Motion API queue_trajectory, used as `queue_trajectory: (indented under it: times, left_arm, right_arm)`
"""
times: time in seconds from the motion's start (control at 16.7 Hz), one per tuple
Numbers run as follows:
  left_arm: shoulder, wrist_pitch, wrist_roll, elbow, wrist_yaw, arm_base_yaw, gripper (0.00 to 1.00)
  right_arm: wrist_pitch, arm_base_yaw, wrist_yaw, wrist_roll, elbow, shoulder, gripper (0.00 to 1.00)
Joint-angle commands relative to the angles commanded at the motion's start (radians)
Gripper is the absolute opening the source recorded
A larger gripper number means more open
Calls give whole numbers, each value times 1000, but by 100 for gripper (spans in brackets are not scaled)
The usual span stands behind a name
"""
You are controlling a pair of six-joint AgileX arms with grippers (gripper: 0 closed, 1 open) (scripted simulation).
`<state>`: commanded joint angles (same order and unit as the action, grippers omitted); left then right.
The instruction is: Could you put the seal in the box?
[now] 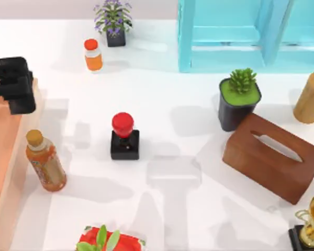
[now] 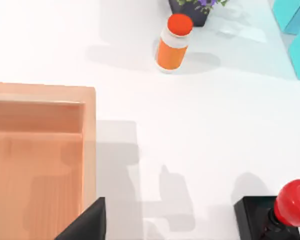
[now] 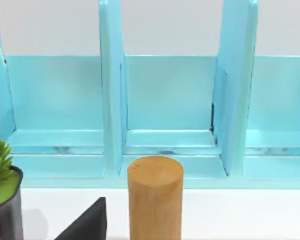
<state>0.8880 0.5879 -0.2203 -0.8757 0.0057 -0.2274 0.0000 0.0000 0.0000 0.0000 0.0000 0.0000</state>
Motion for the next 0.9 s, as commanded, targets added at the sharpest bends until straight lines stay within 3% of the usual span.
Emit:
queue_trajectory:
  times: [0.6, 0.9]
  left_arm:
    - [670, 460, -140, -549, -17, -155, 100]
    - [1042, 694, -225, -911, -13, -243, 100]
  right_arm:
    - [0, 0, 0, 0, 0, 0, 100]
    - [0, 0, 0, 0, 0, 0, 100]
